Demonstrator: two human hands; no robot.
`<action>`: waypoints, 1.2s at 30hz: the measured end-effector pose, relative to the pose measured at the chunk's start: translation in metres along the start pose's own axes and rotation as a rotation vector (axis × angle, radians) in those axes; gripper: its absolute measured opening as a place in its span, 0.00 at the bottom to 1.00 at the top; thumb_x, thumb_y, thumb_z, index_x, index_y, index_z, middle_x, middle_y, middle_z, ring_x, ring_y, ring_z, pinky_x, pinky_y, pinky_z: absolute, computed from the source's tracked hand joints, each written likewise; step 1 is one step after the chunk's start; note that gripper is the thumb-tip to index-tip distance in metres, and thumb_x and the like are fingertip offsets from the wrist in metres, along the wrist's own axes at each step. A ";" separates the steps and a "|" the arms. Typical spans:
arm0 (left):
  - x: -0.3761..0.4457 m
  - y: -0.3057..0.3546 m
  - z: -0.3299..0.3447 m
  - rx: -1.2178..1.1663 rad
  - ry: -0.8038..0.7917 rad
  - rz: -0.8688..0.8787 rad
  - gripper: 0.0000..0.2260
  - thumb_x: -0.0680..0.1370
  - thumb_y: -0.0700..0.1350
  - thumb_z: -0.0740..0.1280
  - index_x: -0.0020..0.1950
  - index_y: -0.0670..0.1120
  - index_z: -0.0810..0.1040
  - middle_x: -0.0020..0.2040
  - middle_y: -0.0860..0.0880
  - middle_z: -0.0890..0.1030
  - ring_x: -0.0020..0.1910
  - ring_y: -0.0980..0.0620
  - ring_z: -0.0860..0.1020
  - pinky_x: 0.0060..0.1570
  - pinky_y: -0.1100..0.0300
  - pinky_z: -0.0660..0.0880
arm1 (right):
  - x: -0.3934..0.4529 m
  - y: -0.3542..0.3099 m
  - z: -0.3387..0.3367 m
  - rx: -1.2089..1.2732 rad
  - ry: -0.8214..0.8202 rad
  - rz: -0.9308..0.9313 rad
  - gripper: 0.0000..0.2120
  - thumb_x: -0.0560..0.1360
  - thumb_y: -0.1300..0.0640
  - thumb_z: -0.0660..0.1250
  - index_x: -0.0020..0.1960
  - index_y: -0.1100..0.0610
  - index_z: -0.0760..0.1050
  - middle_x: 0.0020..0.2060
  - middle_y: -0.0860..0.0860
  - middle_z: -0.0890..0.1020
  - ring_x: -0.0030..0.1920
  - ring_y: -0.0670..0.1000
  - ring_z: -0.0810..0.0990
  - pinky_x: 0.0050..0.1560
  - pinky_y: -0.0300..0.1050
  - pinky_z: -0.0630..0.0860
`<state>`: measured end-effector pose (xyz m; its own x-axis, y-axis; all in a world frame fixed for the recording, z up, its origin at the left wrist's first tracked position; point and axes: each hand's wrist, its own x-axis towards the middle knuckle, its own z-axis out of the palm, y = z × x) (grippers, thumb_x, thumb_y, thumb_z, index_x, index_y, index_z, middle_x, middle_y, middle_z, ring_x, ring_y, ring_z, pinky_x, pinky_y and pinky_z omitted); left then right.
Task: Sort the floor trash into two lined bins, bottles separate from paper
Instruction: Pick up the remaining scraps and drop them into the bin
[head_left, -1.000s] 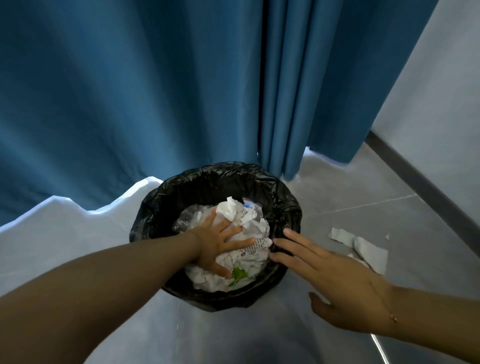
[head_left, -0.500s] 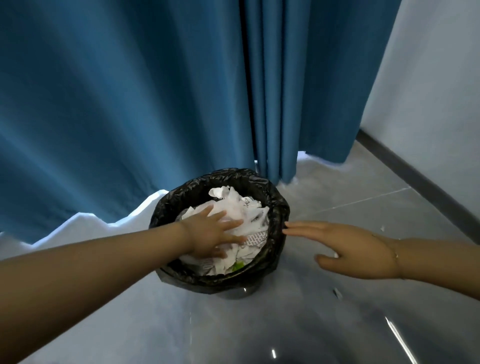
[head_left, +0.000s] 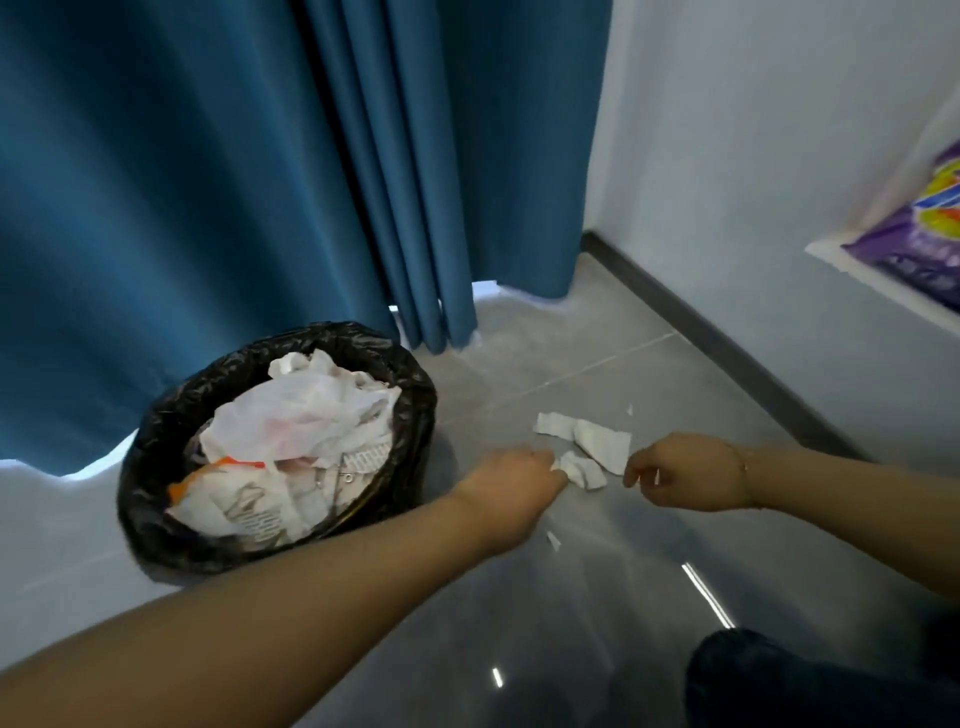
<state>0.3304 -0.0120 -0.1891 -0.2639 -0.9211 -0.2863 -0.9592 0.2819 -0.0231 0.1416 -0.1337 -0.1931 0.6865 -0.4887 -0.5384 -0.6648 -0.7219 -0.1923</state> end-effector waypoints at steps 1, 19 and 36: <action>0.012 0.009 0.018 -0.084 -0.039 -0.063 0.13 0.77 0.39 0.63 0.61 0.41 0.69 0.60 0.40 0.70 0.57 0.41 0.71 0.48 0.52 0.68 | 0.001 0.008 0.007 0.033 0.003 0.030 0.15 0.77 0.55 0.60 0.63 0.49 0.74 0.56 0.47 0.79 0.49 0.44 0.72 0.49 0.32 0.63; 0.069 0.032 0.175 -0.645 0.176 -0.343 0.06 0.79 0.46 0.61 0.50 0.44 0.74 0.55 0.47 0.71 0.55 0.49 0.70 0.56 0.59 0.67 | 0.110 0.051 0.103 1.123 0.750 0.496 0.09 0.75 0.66 0.62 0.51 0.57 0.77 0.48 0.54 0.78 0.42 0.48 0.76 0.38 0.31 0.70; 0.104 0.033 0.188 -0.636 0.481 -0.278 0.08 0.77 0.49 0.57 0.43 0.48 0.73 0.43 0.50 0.76 0.45 0.53 0.68 0.46 0.56 0.67 | 0.126 0.071 0.116 0.567 0.656 0.331 0.20 0.75 0.57 0.67 0.66 0.53 0.70 0.66 0.52 0.68 0.64 0.51 0.69 0.61 0.38 0.66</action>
<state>0.2904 -0.0478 -0.4001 0.1140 -0.9892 0.0925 -0.8325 -0.0443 0.5523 0.1467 -0.1899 -0.3696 0.3500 -0.9315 -0.0992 -0.7827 -0.2326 -0.5773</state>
